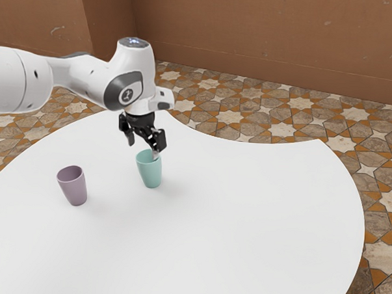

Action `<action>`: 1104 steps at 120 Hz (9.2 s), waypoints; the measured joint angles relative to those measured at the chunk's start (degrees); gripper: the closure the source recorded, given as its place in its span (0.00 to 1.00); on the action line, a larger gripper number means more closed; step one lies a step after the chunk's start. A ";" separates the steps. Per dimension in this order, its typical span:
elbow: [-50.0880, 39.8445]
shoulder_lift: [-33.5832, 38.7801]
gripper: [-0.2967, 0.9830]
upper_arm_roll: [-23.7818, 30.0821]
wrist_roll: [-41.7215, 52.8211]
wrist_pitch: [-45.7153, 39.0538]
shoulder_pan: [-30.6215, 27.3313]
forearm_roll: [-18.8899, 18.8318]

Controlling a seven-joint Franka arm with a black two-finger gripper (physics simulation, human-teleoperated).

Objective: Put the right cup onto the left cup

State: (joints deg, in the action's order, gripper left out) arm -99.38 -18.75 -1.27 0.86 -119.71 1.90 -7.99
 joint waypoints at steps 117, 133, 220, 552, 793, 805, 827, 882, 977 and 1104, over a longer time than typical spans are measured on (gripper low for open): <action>7.71 -13.34 0.25 -0.93 4.64 -8.44 -0.32 2.12; 7.72 -13.51 0.40 -0.93 4.97 -8.62 -0.32 2.56; 7.58 -13.94 0.83 -1.02 5.70 -8.85 -0.33 3.98; -16.19 17.58 0.84 -12.39 2.53 0.49 1.30 -1.87; -19.44 16.06 0.84 -12.65 0.11 -4.01 -1.36 -2.07; -19.46 15.61 0.84 -12.64 0.12 -4.34 -1.27 -1.97; -19.46 15.37 0.85 -12.79 0.12 -4.83 -1.64 -1.92; -19.95 16.85 0.84 -12.83 0.25 -4.39 -1.40 -1.84; -20.52 16.22 0.84 -13.06 0.38 -4.20 -1.63 -1.82; -20.52 13.98 0.28 -13.06 1.33 -4.98 -1.69 -0.64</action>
State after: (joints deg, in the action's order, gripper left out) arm -119.91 -4.77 -14.33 2.19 -124.69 0.21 -8.62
